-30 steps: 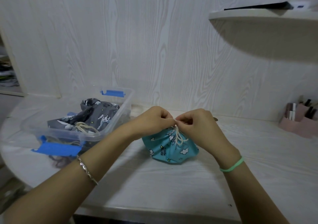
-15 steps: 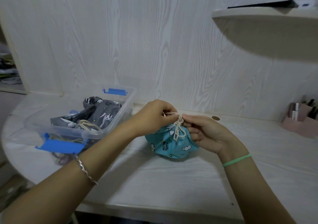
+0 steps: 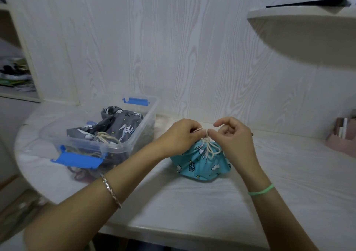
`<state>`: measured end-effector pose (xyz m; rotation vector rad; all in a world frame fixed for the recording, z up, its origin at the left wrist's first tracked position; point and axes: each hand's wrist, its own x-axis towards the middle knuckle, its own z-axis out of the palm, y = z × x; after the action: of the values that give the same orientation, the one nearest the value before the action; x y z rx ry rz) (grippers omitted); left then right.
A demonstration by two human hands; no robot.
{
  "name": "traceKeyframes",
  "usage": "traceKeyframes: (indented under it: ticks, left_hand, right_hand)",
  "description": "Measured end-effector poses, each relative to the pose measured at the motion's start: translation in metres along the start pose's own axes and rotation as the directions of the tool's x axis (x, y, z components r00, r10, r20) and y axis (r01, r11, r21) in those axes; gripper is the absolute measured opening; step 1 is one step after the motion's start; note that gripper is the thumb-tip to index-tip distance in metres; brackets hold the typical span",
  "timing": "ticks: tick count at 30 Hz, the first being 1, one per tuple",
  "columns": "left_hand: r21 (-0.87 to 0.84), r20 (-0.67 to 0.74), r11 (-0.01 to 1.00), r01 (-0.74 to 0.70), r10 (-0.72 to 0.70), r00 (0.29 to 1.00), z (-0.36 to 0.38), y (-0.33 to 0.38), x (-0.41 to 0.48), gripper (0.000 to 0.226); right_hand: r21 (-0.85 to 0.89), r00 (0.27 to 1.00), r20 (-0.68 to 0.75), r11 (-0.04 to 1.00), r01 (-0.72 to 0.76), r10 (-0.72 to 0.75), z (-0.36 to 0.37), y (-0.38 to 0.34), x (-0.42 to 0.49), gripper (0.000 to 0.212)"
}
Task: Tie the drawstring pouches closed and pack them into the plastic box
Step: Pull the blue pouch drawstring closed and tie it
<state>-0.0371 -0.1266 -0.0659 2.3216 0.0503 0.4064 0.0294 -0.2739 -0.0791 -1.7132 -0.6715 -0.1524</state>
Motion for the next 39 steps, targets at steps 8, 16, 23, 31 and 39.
traceKeyframes:
  ticks: [8, 16, 23, 31, 39]
  left_hand:
    - [-0.118, -0.047, 0.991, 0.055, -0.061, 0.997, -0.002, 0.003, 0.003, 0.036]
    - [-0.155, 0.025, 0.988, -0.013, 0.017, 1.000, -0.015, 0.005, 0.002, 0.025]
    - [0.050, -0.026, 0.999, -0.022, 0.024, 0.999, -0.020, 0.004, 0.004, 0.017]
    - [0.296, -0.038, 0.955, 0.029, -0.018, 0.999, -0.034, 0.006, 0.003, 0.019]
    - [0.209, -0.146, 0.978, 0.028, 0.003, 0.989, -0.033, 0.000, 0.001, 0.021]
  right_hand:
    - [0.089, 0.995, 0.086, 0.995, 0.034, -0.042, 0.000, -0.006, -0.010, 0.013]
    - [0.221, 0.977, 0.125, 0.956, -0.195, 0.171, -0.010, -0.007, 0.001, 0.021]
    - [0.500, 0.859, 0.371, 0.704, -0.504, 0.352, -0.022, 0.008, 0.009, 0.025]
    - [0.366, 0.881, 0.334, 0.815, -0.450, 0.336, -0.036, 0.026, -0.001, 0.030]
    - [-0.101, 0.848, 0.495, 0.982, -0.163, 0.191, -0.022, 0.009, -0.003, 0.069]
